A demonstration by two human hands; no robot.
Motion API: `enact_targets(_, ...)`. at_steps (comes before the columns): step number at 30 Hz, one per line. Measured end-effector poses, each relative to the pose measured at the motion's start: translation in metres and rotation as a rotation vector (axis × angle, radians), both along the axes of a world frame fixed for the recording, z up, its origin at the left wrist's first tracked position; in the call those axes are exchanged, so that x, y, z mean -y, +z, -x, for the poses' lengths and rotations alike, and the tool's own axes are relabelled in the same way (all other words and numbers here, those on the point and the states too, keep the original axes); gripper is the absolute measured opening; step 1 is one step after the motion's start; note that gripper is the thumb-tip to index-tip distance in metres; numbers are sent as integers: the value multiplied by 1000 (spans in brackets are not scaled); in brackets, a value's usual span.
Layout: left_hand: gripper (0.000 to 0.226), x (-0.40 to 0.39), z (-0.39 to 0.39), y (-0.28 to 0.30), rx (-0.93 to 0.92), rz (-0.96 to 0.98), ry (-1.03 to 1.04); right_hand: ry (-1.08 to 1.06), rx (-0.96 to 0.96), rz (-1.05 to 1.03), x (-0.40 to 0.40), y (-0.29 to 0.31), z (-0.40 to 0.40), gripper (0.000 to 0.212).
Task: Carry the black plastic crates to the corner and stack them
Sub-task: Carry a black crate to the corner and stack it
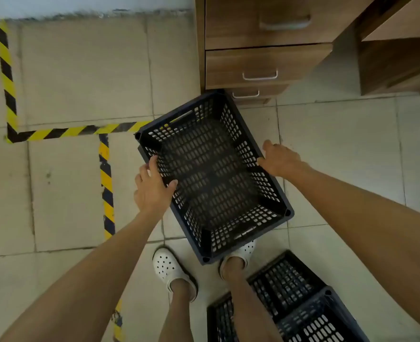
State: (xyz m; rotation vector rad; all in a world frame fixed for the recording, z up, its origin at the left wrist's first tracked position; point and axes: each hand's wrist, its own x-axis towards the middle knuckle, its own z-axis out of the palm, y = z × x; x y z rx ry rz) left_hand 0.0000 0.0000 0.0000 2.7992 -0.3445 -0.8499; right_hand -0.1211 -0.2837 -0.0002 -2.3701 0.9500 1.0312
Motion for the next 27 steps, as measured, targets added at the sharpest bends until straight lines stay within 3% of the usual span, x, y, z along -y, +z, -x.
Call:
enact_targets(8,106,6,7,-76,-232,108,420,-166,-87,-24,4,-68,-1,71)
enact_targets(12,117,-7,21,-107,-390,241,658,-337,-85,-198,2,-90,2,81)
enact_targets(14,109,-13,28,-116,-436,244,750,-422,-37,-241,1,-96,5,80)
enact_targets(18,82,-26,28,-117,-531,187,783,-499,-7,-275,-1,-91,11,76)
enact_targets(27,92,-59,13,-75,-620,117,739,-449,-133,-308,-27,-41,23,78)
